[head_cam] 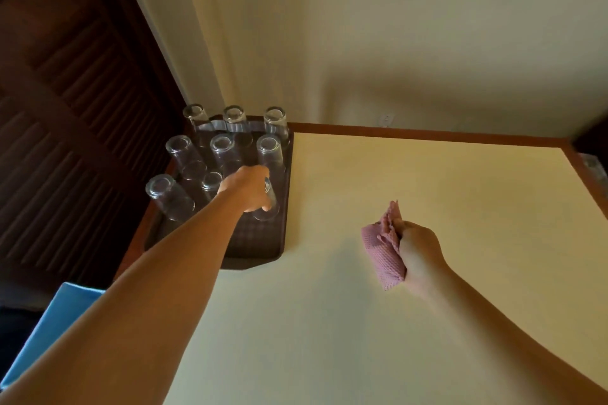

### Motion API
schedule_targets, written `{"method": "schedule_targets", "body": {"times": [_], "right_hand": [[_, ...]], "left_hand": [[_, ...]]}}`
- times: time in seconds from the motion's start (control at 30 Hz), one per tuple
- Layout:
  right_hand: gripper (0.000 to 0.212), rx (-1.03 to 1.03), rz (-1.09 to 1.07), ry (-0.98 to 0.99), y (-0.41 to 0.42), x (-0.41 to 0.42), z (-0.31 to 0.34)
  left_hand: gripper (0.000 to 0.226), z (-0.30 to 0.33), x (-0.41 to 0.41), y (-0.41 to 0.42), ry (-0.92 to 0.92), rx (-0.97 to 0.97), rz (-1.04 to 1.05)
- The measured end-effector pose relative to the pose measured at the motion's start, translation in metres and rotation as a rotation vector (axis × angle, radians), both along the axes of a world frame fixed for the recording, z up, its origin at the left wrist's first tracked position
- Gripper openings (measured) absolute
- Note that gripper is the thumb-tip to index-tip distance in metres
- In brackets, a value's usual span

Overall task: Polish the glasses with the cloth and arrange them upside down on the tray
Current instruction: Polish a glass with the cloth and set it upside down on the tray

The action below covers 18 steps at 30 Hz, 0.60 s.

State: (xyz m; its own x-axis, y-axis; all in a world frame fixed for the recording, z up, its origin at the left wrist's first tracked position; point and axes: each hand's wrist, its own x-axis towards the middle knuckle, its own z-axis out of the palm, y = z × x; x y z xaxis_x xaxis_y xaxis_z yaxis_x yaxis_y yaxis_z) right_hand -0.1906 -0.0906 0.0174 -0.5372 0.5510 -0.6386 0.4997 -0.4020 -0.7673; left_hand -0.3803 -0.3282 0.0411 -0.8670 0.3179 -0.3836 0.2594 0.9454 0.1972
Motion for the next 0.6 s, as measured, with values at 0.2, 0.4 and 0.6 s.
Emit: {"method": "schedule_targets", "body": {"times": [0.2, 0.4, 0.6], "right_hand": [[0.036, 0.014, 0.028, -0.014, 0.024, 0.004, -0.014], [0.032, 0.541, 0.297, 0.111, 0.060, 0.021, -0.029], [0.049, 1.416, 1.052, -0.047, 0.086, 0.009, -0.125]], "left_hand": [[0.066, -0.012, -0.007, 0.009, -0.002, -0.048, 0.024], [0.075, 0.007, 0.018, 0.037, 0.367, -0.079, -0.071], [0.041, -0.062, 0.119, 0.055, 0.205, 0.469, -0.055]]}}
